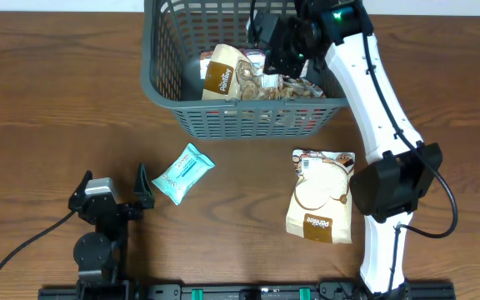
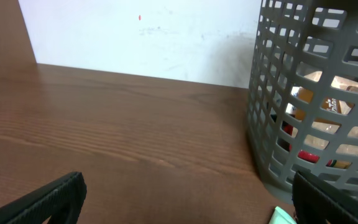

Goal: Pack container
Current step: 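Move the right gripper down onto the white rice bag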

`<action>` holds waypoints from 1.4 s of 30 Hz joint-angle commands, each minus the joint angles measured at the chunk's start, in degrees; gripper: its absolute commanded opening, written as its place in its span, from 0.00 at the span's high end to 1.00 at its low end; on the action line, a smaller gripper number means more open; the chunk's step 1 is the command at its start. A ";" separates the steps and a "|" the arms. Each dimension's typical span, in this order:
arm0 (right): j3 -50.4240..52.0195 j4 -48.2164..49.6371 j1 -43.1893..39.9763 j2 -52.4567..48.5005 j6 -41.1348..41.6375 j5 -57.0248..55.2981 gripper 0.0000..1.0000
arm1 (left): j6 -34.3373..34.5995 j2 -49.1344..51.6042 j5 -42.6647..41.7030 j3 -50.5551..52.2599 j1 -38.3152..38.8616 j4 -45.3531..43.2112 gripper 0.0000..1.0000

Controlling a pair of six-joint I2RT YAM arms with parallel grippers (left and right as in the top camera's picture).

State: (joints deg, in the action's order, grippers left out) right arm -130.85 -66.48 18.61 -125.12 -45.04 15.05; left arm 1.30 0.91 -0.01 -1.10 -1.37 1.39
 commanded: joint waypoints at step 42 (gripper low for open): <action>10.80 -19.12 -26.73 30.14 68.85 -27.85 0.50 | 0.07 -0.31 0.46 0.85 0.07 2.82 0.01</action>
State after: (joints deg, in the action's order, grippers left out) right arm -124.29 -85.82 -8.08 -96.55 20.64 -13.93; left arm 1.30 0.91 -0.05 -1.13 -1.37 1.56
